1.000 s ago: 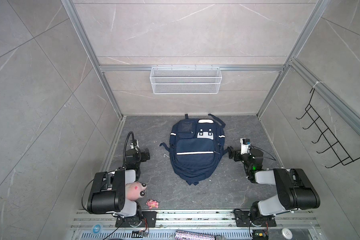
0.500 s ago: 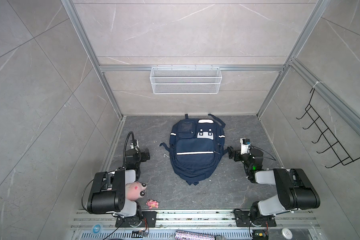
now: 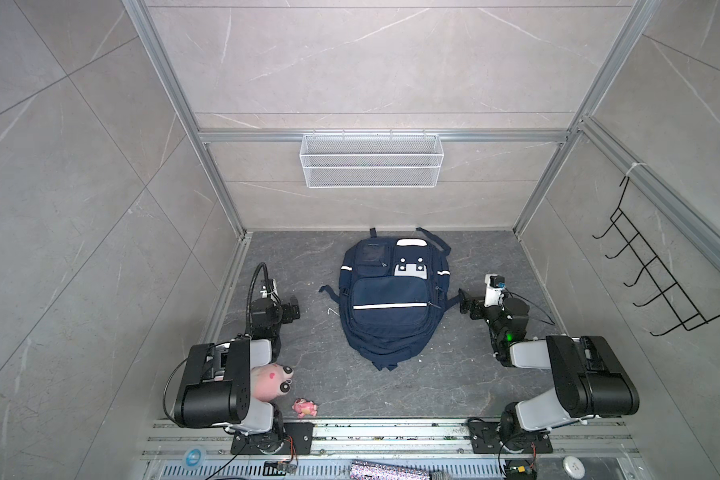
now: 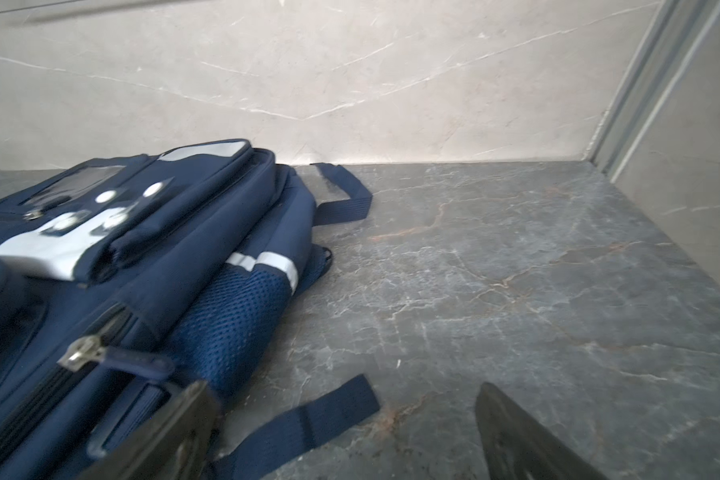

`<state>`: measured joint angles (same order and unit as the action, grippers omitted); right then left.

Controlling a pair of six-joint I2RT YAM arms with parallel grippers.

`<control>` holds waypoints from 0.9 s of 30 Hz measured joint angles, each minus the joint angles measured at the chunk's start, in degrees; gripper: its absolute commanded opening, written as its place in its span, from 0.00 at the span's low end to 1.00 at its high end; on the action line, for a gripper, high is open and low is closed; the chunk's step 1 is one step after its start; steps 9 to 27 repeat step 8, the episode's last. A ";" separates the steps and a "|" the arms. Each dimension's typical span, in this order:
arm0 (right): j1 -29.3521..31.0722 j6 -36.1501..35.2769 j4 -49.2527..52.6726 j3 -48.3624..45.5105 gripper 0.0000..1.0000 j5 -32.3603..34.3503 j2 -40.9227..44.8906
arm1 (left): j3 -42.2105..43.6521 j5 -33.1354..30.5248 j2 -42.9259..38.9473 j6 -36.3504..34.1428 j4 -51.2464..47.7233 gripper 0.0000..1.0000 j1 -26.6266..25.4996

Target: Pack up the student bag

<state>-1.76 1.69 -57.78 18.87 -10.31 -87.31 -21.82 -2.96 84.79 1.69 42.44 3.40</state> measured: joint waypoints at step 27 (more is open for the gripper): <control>0.94 0.20 2.67 0.02 1.00 3.41 -0.02 | 0.00 0.00 0.02 0.00 0.07 1.00 0.00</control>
